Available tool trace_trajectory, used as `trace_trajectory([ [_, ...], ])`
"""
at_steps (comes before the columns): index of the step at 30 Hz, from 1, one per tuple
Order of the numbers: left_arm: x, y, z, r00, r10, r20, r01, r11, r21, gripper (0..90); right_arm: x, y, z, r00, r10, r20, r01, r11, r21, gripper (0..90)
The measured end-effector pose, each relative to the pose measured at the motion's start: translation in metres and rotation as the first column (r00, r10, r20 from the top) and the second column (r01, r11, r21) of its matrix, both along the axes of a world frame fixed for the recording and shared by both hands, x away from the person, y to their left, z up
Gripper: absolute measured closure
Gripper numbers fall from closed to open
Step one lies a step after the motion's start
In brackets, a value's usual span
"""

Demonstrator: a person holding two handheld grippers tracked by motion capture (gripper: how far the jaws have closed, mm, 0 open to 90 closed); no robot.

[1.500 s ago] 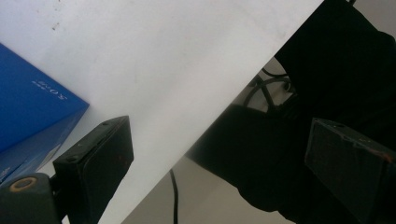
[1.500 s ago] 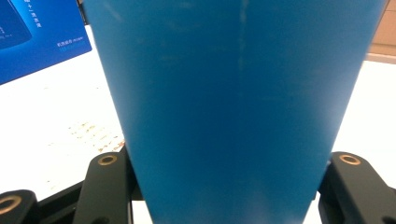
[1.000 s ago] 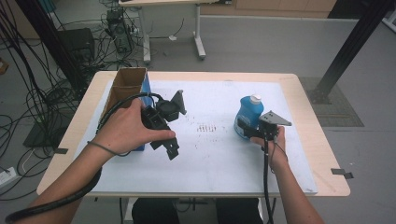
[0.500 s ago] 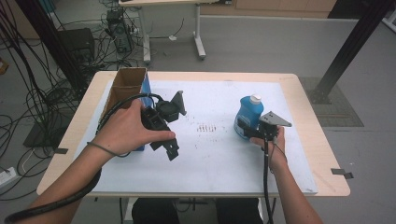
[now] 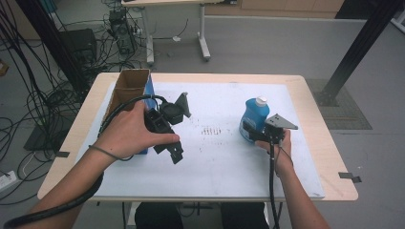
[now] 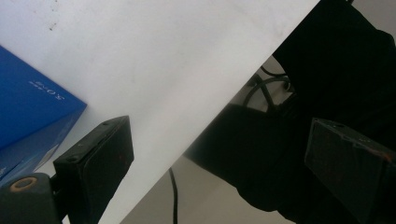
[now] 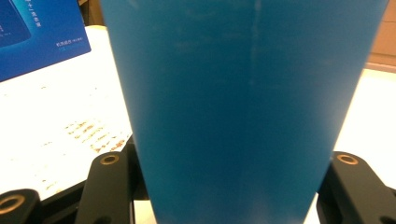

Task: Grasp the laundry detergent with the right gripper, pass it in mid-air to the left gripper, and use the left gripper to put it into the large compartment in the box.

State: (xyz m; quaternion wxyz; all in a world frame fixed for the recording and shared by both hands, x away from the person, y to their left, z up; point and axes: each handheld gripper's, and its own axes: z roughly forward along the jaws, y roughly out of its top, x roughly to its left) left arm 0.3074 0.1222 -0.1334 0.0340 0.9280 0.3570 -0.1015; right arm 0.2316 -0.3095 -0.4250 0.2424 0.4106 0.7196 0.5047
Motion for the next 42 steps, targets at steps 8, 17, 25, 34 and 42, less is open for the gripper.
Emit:
trace_trajectory([
  [8, 0.0003, -0.0016, -0.0006, 1.0000, -0.004, -0.001, 0.004, 1.0000, 0.000, 8.3, 0.0010, -0.0002, 0.0017, 1.0000, 0.003, -0.007, -0.003, 1.0000, -0.003, 42.6],
  [17, 0.0007, -0.0014, -0.0006, 1.0000, -0.003, 0.000, 0.003, 1.0000, -0.002, 8.5, 0.0010, 0.0001, 0.0020, 1.0000, 0.000, -0.010, 0.000, 1.0000, -0.001, 42.6],
  [25, 0.0004, -0.0017, -0.0010, 1.0000, -0.004, -0.001, 0.004, 1.0000, -0.001, 8.5, 0.0015, 0.0002, 0.0031, 0.9999, 0.000, -0.014, 0.000, 1.0000, -0.003, 42.5],
  [34, -0.0007, 0.0004, 0.0003, 1.0000, 0.000, 0.004, 0.001, 1.0000, -0.006, 8.5, 0.0013, 0.0005, 0.0029, 0.9999, -0.001, -0.012, 0.001, 1.0000, -0.004, 42.5],
  [42, -0.0005, 0.0009, 0.0009, 1.0000, -0.002, 0.007, 0.002, 1.0000, -0.006, 8.4, 0.0010, 0.0009, 0.0029, 0.9999, -0.003, -0.012, 0.003, 1.0000, -0.003, 42.6],
])
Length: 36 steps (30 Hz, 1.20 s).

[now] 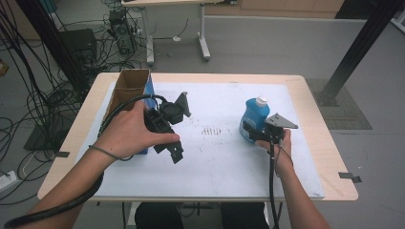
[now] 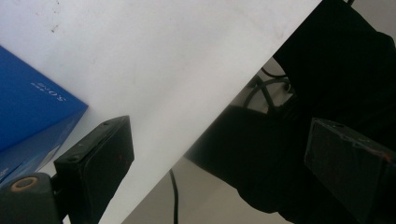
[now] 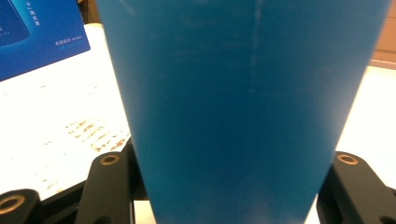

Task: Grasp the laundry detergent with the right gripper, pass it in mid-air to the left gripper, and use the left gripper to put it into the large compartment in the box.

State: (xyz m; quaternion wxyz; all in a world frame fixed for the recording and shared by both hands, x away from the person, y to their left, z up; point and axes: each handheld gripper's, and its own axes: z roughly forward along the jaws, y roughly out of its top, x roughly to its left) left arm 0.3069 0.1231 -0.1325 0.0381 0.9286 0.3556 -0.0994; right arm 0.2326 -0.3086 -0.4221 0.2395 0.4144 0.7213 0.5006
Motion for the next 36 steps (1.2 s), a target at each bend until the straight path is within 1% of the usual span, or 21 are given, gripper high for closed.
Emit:
trace_trajectory([
  [9, 0.0005, 0.0020, 0.0000, 1.0000, 0.005, 0.006, -0.005, 0.9999, -0.010, 8.2, -0.0003, 0.0001, 0.0000, 1.0000, 0.000, 0.002, 0.000, 1.0000, -0.002, 42.8],
  [18, 0.0013, 0.0012, -0.0028, 1.0000, 0.004, 0.001, -0.004, 0.9999, -0.012, 8.0, -0.0005, 0.0002, 0.0003, 1.0000, -0.001, -0.001, 0.001, 1.0000, 0.001, 43.1],
  [22, 0.0016, 0.0008, -0.0019, 1.0000, 0.002, -0.002, -0.002, 0.9999, -0.013, 8.1, -0.0011, 0.0004, 0.0002, 1.0000, -0.003, 0.000, 0.003, 1.0000, 0.001, 43.2],
  [30, 0.0014, 0.0008, 0.0000, 1.0000, 0.005, 0.005, -0.005, 0.9999, -0.009, 8.1, -0.0001, -0.0002, 0.0005, 1.0000, 0.001, 0.001, -0.001, 1.0000, -0.002, 43.3],
  [36, 0.0038, 0.0016, 0.0015, 0.9999, 0.007, 0.009, -0.007, 0.9998, -0.018, 8.1, 0.0022, -0.0027, 0.0025, 0.9999, 0.012, -0.008, -0.012, 0.9999, -0.003, 43.4],
])
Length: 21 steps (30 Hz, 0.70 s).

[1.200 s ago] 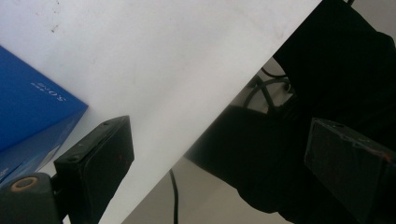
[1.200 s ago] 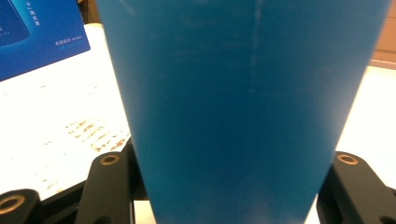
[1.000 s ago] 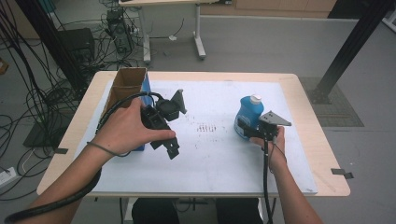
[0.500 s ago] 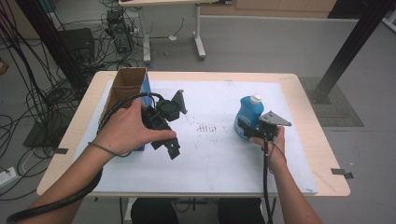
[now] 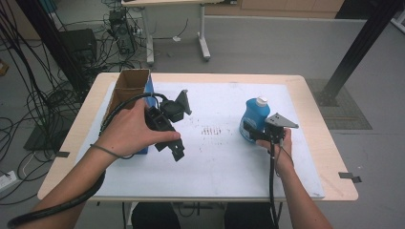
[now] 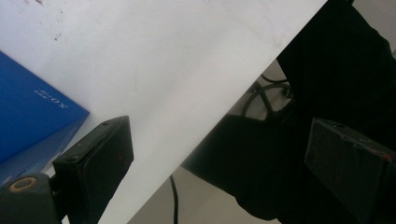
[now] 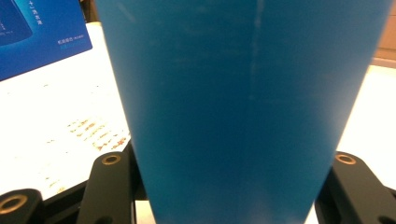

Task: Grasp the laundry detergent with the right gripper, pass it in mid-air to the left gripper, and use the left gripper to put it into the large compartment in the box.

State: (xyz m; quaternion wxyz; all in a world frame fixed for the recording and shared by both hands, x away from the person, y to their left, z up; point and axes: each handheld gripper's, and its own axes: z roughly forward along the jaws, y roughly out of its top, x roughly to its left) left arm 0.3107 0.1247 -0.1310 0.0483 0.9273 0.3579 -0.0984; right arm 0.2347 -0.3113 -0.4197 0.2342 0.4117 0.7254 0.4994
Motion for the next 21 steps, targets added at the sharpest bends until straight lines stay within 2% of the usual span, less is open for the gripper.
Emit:
trace_trajectory([
  [9, 0.004, 0.001, 0.008, 0.9999, -0.006, 0.015, 0.007, 1.0000, -0.007, 8.1, 0.001, -0.004, 0.003, 0.9998, 0.015, -0.014, -0.015, 0.9998, 0.009, 43.5],
  [12, 0.004, 0.003, 0.010, 0.9998, -0.007, 0.018, 0.007, 0.9999, -0.012, 8.1, 0.000, -0.006, 0.005, 0.9996, 0.022, -0.016, -0.021, 0.9994, 0.029, 43.5],
  [18, 0.005, 0.006, 0.014, 0.9996, -0.005, 0.026, 0.006, 0.9999, -0.010, 8.1, 0.003, -0.010, 0.013, 0.9977, 0.065, -0.020, -0.064, 0.9969, 0.046, 43.5],
  [21, 0.005, 0.008, 0.016, 0.9996, -0.007, 0.027, 0.008, 0.9999, -0.012, 8.1, 0.005, -0.011, 0.020, 0.9942, 0.106, -0.020, -0.104, 0.9930, 0.056, 43.5],
])
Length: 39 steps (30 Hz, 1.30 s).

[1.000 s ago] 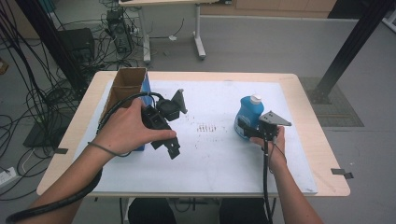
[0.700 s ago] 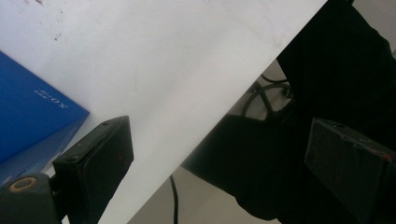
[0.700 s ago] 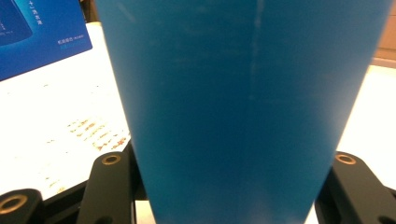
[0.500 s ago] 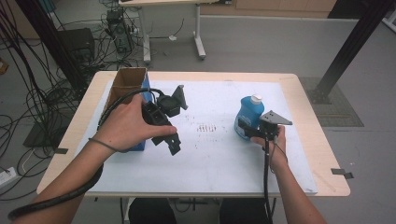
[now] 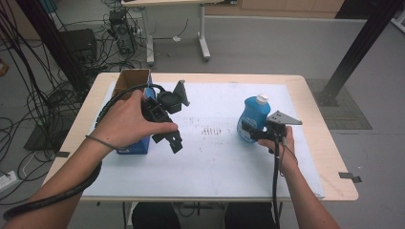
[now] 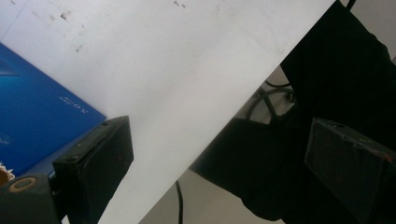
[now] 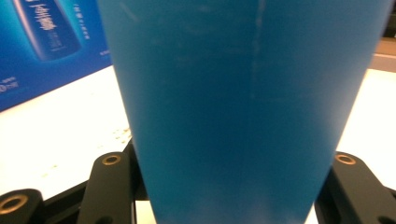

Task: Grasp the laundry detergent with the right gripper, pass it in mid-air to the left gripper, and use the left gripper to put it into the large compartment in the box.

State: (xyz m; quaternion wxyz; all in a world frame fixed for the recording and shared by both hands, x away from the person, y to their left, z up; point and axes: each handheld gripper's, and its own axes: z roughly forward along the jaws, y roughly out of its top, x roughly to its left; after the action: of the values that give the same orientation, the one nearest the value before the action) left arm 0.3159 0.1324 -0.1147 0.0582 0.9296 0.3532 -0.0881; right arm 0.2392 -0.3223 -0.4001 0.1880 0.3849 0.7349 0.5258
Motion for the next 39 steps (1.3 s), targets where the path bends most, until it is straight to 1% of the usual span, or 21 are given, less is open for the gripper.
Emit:
trace_trajectory([
  [1, 0.000, 0.001, 0.001, 1.0000, -0.003, 0.005, 0.003, 1.0000, -0.003, 8.1, 0.000, 0.000, 0.000, 1.0000, 0.000, 0.000, 0.000, 1.0000, 0.000, 43.5],
  [4, -0.001, 0.000, 0.003, 0.9999, -0.011, 0.010, 0.011, 0.9999, -0.007, 8.1, 0.001, 0.000, 0.006, 0.9990, 0.045, -0.002, -0.045, 0.9990, 0.001, 43.5],
  [5, -0.001, 0.001, 0.004, 0.9998, -0.016, 0.016, 0.016, 0.9998, -0.014, 8.1, 0.001, 0.000, 0.006, 0.9990, 0.045, -0.002, -0.045, 0.9990, 0.001, 43.5],
  [10, 0.002, -0.001, 0.005, 0.9993, -0.036, 0.009, 0.036, 0.9988, -0.033, 8.7, 0.001, -0.001, 0.015, 0.9949, 0.100, -0.008, -0.100, 0.9949, 0.004, 43.4],
  [11, 0.003, -0.001, 0.006, 0.9992, -0.040, 0.003, 0.040, 0.9984, -0.041, 9.3, 0.000, -0.001, 0.016, 0.9940, 0.109, -0.009, -0.109, 0.9940, 0.007, 43.4],
  [13, 0.005, -0.001, 0.006, 0.9990, -0.045, 0.003, 0.045, 0.9979, -0.047, 11.3, 0.000, -0.001, 0.019, 0.9916, 0.129, -0.012, -0.128, 0.9916, 0.018, 43.4],
  [14, 0.006, -0.001, 0.008, 0.9985, -0.054, 0.005, 0.054, 0.9971, -0.053, 11.5, 0.000, 0.000, 0.022, 0.9890, 0.147, -0.012, -0.147, 0.9890, 0.018, 43.4],
  [15, 0.006, -0.001, 0.008, 0.9985, -0.054, 0.005, 0.054, 0.9971, -0.053, 11.9, 0.000, 0.000, 0.022, 0.9890, 0.147, -0.012, -0.147, 0.9890, 0.018, 43.4],
  [18, 0.007, -0.001, 0.010, 0.9981, -0.061, 0.008, 0.061, 0.9961, -0.064, 12.1, 0.001, 0.000, 0.027, 0.9831, 0.183, -0.014, -0.182, 0.9831, 0.019, 43.4],
  [19, 0.008, -0.002, 0.011, 0.9975, -0.070, 0.010, 0.070, 0.9955, -0.064, 12.5, 0.001, 0.000, 0.029, 0.9816, 0.190, -0.017, -0.190, 0.9816, 0.020, 43.4],
  [21, 0.006, -0.004, 0.012, 0.9969, -0.074, 0.026, 0.076, 0.9955, -0.057, 10.2, 0.000, 0.001, 0.030, 0.9787, 0.204, -0.018, -0.204, 0.9787, 0.021, 43.4],
  [22, 0.006, -0.006, 0.013, 0.9960, -0.083, 0.032, 0.085, 0.9951, -0.051, 10.0, 0.000, 0.001, 0.032, 0.9753, 0.220, -0.021, -0.220, 0.9754, 0.022, 43.3],
  [23, 0.006, -0.006, 0.013, 0.9960, -0.083, 0.032, 0.085, 0.9951, -0.051, 9.9, 0.000, 0.001, 0.032, 0.9753, 0.220, -0.021, -0.220, 0.9754, 0.022, 43.3],
  [27, 0.007, -0.009, 0.015, 0.9942, -0.101, 0.036, 0.103, 0.9938, -0.041, 9.9, 0.002, 0.001, 0.034, 0.9654, 0.259, -0.032, -0.258, 0.9656, 0.030, 43.4],
  [29, 0.007, -0.010, 0.015, 0.9928, -0.113, 0.038, 0.115, 0.9927, -0.037, 9.9, 0.002, 0.002, 0.035, 0.9582, 0.284, -0.032, -0.283, 0.9585, 0.030, 43.3],
  [30, 0.007, -0.011, 0.015, 0.9925, -0.117, 0.036, 0.118, 0.9922, -0.038, 9.9, 0.002, 0.002, 0.035, 0.9567, 0.290, -0.028, -0.289, 0.9569, 0.028, 43.3],
  [32, 0.006, -0.013, 0.016, 0.9904, -0.133, 0.040, 0.134, 0.9902, -0.039, 9.8, 0.004, 0.003, 0.037, 0.9463, 0.322, -0.030, -0.321, 0.9466, 0.029, 43.3],
  [35, 0.006, -0.015, 0.018, 0.9879, -0.149, 0.043, 0.151, 0.9876, -0.044, 9.8, 0.004, 0.005, 0.038, 0.9372, 0.348, -0.028, -0.347, 0.9374, 0.028, 43.4],
  [36, 0.006, -0.015, 0.019, 0.9870, -0.154, 0.046, 0.156, 0.9867, -0.044, 9.8, 0.004, 0.006, 0.039, 0.9327, 0.360, -0.026, -0.359, 0.9329, 0.027, 43.4],
  [39, 0.005, -0.019, 0.021, 0.9814, -0.185, 0.050, 0.188, 0.9809, -0.051, 9.7, 0.004, 0.009, 0.042, 0.9214, 0.388, -0.021, -0.388, 0.9216, 0.020, 43.4],
])
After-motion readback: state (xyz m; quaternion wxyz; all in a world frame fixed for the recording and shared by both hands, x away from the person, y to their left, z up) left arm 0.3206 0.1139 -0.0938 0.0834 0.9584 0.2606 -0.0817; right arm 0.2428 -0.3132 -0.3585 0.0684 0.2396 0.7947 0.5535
